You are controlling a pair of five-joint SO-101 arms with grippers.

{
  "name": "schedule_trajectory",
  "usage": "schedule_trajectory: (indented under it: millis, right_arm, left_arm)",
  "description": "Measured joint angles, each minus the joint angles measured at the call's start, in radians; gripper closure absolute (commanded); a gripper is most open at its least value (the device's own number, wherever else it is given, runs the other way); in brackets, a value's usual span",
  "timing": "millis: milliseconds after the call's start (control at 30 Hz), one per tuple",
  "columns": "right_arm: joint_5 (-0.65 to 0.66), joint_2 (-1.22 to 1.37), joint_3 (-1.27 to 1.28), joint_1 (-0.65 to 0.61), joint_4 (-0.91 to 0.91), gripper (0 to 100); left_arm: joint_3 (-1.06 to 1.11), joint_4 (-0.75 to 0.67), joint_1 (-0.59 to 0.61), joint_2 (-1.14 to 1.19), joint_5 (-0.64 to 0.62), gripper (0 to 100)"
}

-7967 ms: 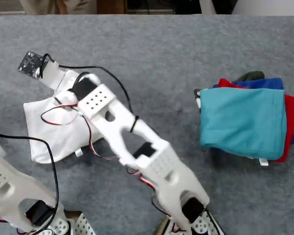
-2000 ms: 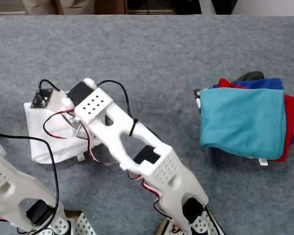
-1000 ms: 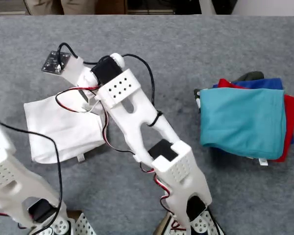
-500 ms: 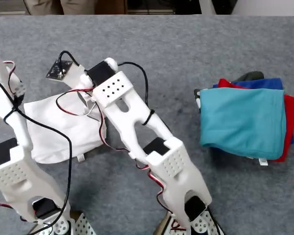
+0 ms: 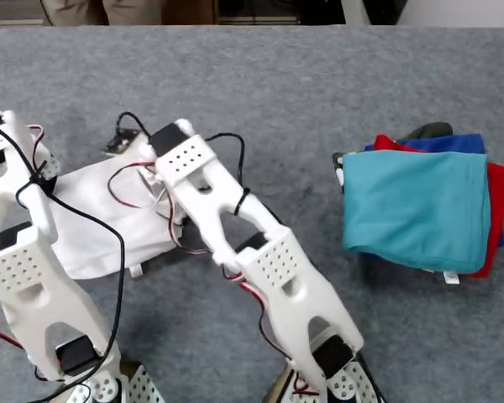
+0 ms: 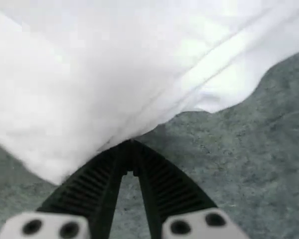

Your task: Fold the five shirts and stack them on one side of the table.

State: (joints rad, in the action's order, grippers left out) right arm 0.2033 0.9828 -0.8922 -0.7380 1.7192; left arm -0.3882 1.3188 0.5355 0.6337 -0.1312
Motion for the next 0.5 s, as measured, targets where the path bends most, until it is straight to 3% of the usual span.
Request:
schedule_trajectory:
  millis: [200,500]
  right_arm:
    - [0.0,0.014,-0.052,0.064,0.034,99.3]
    - [-0.003,-0.015,-0.21,0.021,0.048,99.3]
  left_arm:
    - [0.0,-0.015,0.0,0.008,0.0,98]
    - [-0.058,0.048,0.0,0.008,0.0,98]
